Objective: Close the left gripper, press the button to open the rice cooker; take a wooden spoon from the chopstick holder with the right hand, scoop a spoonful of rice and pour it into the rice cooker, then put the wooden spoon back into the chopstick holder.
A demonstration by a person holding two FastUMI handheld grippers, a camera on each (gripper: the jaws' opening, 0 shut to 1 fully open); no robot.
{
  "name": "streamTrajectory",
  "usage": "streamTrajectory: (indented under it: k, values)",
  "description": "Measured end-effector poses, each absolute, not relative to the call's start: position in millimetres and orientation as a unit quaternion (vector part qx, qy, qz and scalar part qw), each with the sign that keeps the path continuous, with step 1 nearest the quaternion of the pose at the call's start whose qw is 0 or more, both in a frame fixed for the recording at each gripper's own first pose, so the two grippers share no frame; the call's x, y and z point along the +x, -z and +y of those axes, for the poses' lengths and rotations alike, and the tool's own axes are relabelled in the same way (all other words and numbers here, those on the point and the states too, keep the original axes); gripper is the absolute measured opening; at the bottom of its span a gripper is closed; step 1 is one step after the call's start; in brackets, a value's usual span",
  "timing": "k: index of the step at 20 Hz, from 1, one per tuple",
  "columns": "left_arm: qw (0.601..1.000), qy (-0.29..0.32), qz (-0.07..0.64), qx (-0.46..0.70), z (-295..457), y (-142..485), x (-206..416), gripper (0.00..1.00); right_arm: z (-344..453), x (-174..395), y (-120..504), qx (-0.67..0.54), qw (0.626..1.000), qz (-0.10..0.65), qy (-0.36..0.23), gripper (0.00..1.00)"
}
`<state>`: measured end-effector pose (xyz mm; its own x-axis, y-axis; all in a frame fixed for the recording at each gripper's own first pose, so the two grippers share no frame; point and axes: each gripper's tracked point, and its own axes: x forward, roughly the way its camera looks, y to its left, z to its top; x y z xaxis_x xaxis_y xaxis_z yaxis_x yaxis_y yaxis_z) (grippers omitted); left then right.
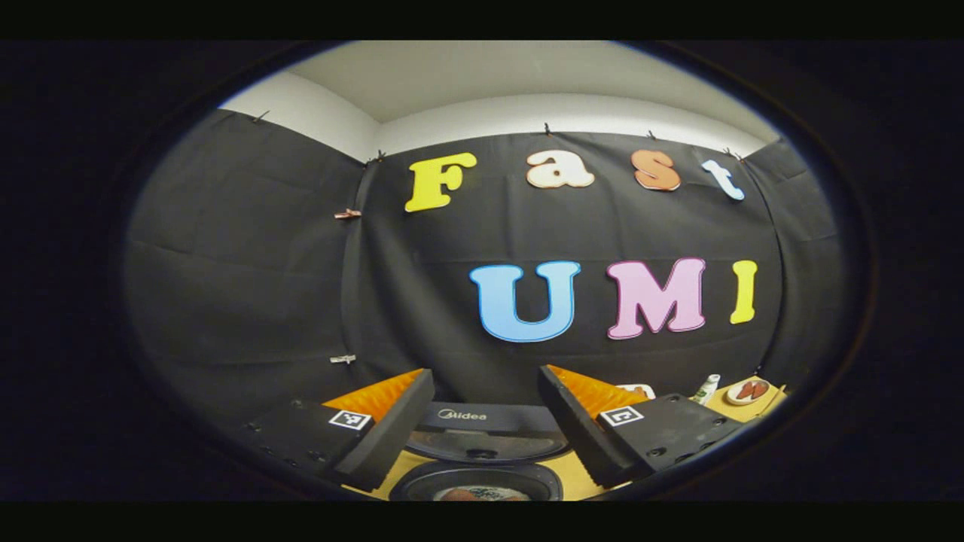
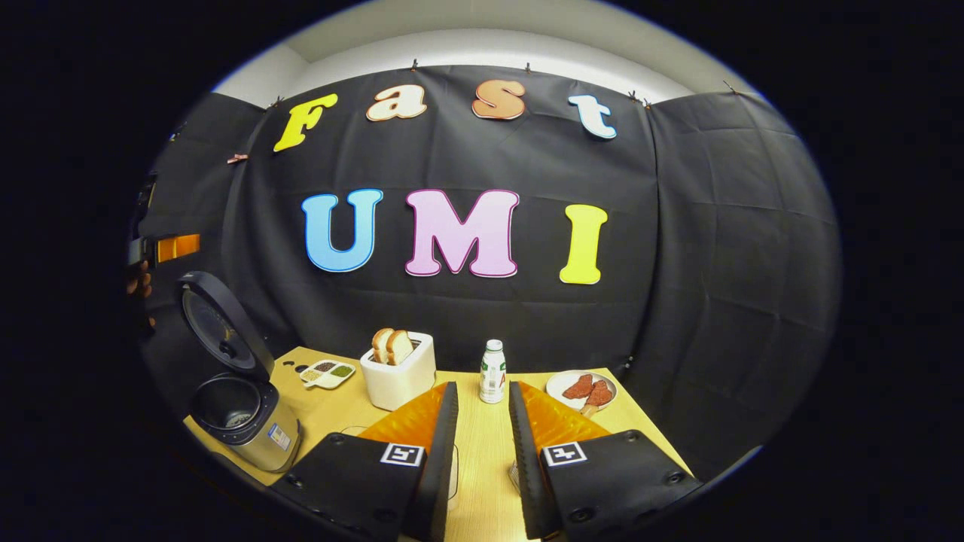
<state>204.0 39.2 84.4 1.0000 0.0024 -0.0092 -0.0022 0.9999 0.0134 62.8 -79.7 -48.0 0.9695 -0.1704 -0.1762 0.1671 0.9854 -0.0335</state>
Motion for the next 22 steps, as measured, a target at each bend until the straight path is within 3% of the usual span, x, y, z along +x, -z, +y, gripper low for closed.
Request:
streamTrajectory:
  k: [9, 11, 22]
  values:
    - [0.997, 0.018, 0.078, 0.012, 38, -41, 249, 0.94, -71, 60, 52, -0.008, 0.991, 0.097, 0.09, 0.43]
    - [0.996, 0.017, 0.084, 0.009, 38, -38, 248, 0.99, -72, 58, 54, -0.009, 0.991, 0.098, 0.093, 0.42]
    - [0.996, 0.022, 0.091, 0.015, 39, -22, 208, 0.98, -69, 59, 53, -0.007, 0.992, 0.102, 0.08, 0.43]
